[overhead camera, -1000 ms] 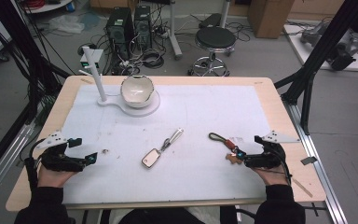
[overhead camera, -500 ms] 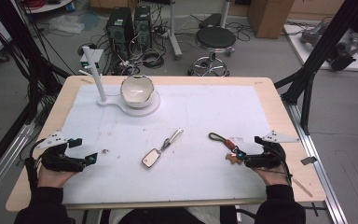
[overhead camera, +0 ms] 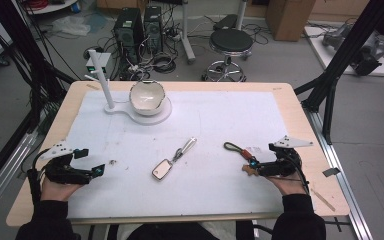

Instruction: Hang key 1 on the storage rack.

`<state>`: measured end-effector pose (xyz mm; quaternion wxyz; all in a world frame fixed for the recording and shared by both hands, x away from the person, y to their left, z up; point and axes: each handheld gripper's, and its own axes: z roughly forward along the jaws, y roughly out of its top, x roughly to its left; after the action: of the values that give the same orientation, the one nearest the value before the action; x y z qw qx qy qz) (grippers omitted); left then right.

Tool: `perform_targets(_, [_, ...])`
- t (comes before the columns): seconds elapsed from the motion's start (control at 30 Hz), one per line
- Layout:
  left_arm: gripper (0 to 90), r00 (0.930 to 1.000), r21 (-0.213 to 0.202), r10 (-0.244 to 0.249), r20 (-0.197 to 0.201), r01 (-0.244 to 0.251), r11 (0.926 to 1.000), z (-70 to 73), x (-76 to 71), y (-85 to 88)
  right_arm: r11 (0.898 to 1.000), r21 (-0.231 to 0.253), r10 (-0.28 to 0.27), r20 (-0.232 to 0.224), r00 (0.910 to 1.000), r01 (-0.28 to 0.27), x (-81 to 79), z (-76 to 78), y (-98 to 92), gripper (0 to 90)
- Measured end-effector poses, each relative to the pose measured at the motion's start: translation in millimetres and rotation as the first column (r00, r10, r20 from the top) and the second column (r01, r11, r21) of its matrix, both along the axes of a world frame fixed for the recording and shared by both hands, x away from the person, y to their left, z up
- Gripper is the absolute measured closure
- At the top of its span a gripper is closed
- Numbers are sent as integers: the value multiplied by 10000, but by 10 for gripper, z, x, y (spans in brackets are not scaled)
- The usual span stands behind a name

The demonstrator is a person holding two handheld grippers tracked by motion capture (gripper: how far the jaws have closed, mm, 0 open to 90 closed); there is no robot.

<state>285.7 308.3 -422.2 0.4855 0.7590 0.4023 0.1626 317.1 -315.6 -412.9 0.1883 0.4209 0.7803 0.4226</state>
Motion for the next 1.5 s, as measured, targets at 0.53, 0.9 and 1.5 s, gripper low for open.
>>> perform_targets(0.53, [55,10000,37,-26,-33,26,10000,-2,2,-5,9934,-978,553,-550,9970,-605,263,86,271,8])
perform_targets(0.9, [55,10000,49,-59,-44,59,10000,-8,10,-13,9767,-1854,851,-1289,9880,-1083,418,-57,423,9])
perform_targets(1.5, [56,10000,81,-61,-72,61,9999,-14,13,-22,9686,-2029,932,-2394,9664,-1437,548,-163,372,407])
